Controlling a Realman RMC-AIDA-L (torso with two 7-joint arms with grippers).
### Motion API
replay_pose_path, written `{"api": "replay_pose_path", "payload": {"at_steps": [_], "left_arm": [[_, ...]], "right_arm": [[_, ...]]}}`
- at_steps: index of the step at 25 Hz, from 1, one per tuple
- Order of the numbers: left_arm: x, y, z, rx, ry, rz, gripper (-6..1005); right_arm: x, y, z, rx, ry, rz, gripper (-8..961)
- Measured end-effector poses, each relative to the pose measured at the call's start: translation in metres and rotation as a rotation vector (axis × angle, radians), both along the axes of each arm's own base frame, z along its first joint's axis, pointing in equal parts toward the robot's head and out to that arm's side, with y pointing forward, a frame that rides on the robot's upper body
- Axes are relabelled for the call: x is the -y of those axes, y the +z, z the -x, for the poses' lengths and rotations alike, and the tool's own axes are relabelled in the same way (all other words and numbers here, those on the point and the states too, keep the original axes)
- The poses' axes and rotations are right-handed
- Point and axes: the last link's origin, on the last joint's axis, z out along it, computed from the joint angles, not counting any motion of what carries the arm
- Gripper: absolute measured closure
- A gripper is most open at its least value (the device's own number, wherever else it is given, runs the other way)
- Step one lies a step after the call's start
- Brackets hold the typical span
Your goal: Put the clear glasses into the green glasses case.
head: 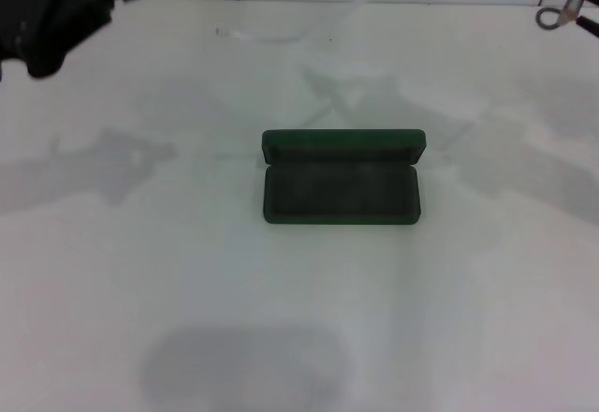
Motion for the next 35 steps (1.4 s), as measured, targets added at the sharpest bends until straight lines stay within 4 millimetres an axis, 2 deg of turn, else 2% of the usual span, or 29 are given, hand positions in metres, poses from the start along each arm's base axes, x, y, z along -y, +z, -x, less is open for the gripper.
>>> {"api": "replay_pose_path", "payload": {"at_steps": [7, 13, 21, 35], "left_arm": [[0.015, -0.014, 0.012, -0.079, 0.006, 0.115, 963], [0.024, -0.031, 0.008, -0.078, -0.024, 0.18, 963], [0.019, -0.057, -0.022, -0.038, -0.114, 0.225, 963], [0.002, -0.088, -0.086, 0.093, -0.257, 0.189, 963]], "right_arm": [[-0.001, 0.008, 0.001, -0.044, 0.015, -0.052, 866], [-0.002, 0.012, 0.003, -0.075, 0.023, -0.078, 866], [0.004, 0.02, 0.008, -0.181, 0.076, -0.058, 865], [0.013, 0.008, 0.0, -0.292, 0.114, 0.039, 865]]}}
